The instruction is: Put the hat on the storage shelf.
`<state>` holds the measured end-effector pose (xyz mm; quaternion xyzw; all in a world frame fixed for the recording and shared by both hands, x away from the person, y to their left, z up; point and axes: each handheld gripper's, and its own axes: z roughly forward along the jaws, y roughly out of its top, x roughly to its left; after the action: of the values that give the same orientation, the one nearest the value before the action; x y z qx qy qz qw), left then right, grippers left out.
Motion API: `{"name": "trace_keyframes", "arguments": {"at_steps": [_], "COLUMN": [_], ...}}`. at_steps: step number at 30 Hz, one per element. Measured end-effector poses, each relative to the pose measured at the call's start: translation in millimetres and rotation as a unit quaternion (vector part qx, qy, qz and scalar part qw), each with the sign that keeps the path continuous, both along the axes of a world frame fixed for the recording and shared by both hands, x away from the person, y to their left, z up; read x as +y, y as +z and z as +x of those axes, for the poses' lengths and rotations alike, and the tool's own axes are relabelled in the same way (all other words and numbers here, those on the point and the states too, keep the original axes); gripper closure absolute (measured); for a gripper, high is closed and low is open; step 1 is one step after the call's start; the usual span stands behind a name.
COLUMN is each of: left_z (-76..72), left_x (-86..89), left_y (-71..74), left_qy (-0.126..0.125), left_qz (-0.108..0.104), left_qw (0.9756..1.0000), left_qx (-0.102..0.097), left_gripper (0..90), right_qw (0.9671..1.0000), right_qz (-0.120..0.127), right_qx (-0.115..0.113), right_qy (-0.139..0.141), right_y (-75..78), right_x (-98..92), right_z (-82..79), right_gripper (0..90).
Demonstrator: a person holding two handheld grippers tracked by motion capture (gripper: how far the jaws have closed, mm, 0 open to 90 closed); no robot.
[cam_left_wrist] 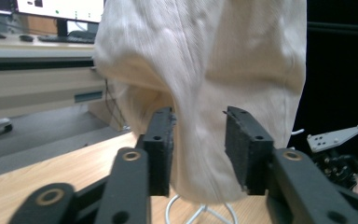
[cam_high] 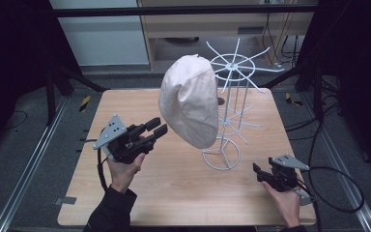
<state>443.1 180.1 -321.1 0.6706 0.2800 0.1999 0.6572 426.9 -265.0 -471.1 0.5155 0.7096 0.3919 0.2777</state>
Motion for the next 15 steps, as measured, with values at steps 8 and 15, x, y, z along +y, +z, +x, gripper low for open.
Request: {"name": "trace_keyframes", "arguments": {"at_steps": [8,15], "left_z": [-3.0,-4.7], "left_x": [23.4,43.9], "left_y": [-9.3,-29.6], "left_qy": [0.043,0.077], "left_qz": [0.020,0.045], "left_qw": [0.9988,0.9955], "left_qx": [0.012,0.033], "left_gripper": [48.9,42.5], "right_qw": [1.0000,1.0000], "right_qz": [0.001,0.002], "right_qx": [0.000,0.000], "right_qy": [-0.001,-0.003], "right_y": [-0.6,-1.0], "right_x": [0.3,0.3], "right_z": [0.3,0.2], "right_gripper": [33.9,32.8]}}
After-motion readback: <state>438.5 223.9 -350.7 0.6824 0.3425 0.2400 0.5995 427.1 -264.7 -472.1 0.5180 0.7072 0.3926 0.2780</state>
